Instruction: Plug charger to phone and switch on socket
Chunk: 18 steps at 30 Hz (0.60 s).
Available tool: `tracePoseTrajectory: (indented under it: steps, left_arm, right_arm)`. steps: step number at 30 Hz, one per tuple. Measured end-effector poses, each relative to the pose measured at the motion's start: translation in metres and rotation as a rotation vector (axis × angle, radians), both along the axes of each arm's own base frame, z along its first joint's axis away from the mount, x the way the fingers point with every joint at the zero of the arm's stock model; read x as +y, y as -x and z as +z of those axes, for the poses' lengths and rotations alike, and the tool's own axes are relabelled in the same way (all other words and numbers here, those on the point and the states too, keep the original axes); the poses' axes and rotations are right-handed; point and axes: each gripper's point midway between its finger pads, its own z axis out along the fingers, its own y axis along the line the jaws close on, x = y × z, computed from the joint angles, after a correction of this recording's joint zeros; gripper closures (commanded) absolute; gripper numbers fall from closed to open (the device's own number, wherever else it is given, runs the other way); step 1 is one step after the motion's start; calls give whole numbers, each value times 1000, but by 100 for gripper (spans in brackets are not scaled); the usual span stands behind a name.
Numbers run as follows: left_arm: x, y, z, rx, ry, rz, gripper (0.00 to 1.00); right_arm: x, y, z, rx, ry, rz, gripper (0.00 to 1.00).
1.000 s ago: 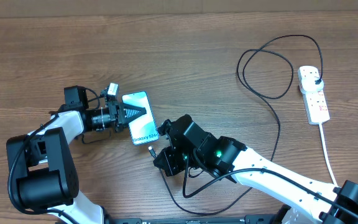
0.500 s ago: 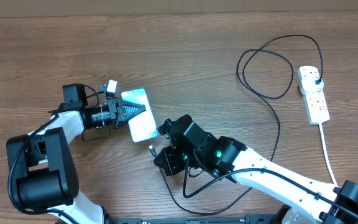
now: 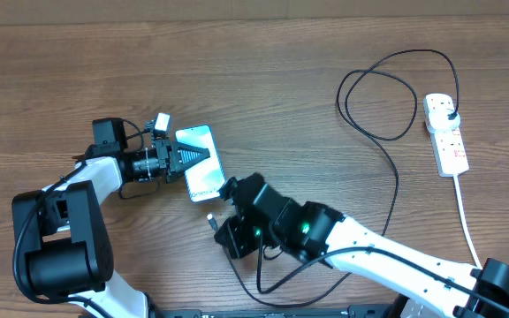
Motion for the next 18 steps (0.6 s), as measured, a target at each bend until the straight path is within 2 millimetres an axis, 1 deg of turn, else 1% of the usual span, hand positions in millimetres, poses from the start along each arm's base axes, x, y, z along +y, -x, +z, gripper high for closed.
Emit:
tracePoseTrajectory:
  steps: [2, 4, 10, 18]
  left_arm:
    - [-4, 2, 1, 7, 7, -14, 95]
    - [-8, 5, 1, 27, 12, -26, 96]
    - [-15, 9, 1, 32, 14, -47, 96]
    - [-17, 9, 0, 34, 13, -53, 95]
  right_arm:
    - [3, 7, -1, 0, 7, 6, 96]
    - [3, 10, -2, 0, 16, 5, 96]
    - [-3, 0, -4, 1, 32, -36, 96]
    - [-4, -2, -5, -6, 40, -49, 96]
